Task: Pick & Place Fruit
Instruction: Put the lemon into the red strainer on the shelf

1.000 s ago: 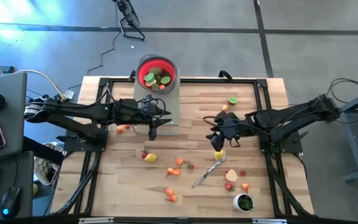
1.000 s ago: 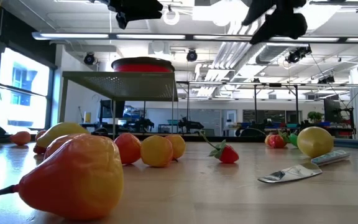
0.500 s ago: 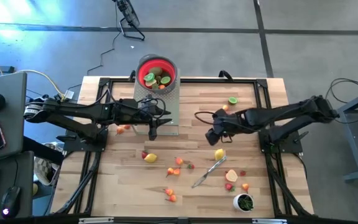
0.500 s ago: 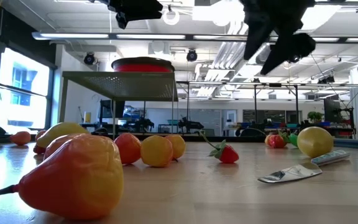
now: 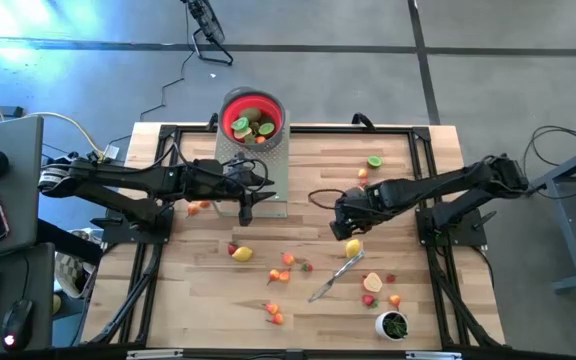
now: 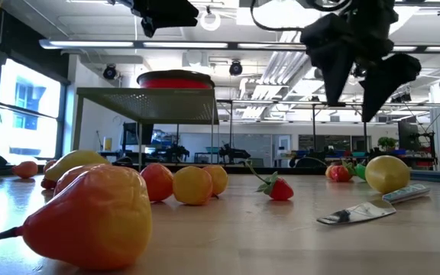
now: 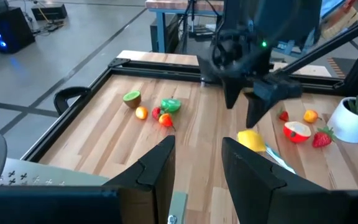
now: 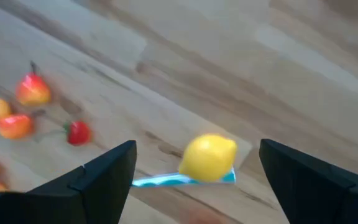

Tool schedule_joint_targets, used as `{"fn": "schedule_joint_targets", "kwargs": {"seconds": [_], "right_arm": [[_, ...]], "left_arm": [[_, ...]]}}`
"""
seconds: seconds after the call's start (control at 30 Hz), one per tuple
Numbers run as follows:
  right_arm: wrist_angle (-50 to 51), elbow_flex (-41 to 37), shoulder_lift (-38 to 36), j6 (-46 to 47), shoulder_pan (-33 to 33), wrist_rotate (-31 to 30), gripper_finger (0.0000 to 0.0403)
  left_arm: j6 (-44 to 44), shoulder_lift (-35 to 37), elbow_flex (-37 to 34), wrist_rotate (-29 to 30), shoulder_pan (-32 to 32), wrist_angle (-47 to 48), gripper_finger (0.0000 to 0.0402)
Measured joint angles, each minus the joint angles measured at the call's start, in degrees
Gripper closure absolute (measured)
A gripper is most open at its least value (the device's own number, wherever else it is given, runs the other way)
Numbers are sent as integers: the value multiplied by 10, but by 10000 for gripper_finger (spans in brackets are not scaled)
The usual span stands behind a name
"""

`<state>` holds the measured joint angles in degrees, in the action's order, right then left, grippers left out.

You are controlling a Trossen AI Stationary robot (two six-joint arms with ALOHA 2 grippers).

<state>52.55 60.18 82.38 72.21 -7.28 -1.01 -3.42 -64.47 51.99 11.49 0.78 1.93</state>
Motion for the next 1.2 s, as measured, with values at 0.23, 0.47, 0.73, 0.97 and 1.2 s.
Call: {"fn": "schedule_joint_targets", "kwargs": {"seconds": [0.23,0.47,0.73,0.97,1.2], "right_arm": [[-27,-38,23,-11,-8,14,84],[-67,-78,34,32,-13,44,86],[-121,-114,34,74,-29,61,86],[-196,-164,34,110,-38,70,86],[-213,-172,34,117,-40,54,86]], "left_arm": [[-1,0,0,0,0,19,275],[-2,0,0,0,0,28,275],[1,0,0,0,0,30,275],[2,0,0,0,0,35,275],[1,0,0,0,0,43,275]]}}
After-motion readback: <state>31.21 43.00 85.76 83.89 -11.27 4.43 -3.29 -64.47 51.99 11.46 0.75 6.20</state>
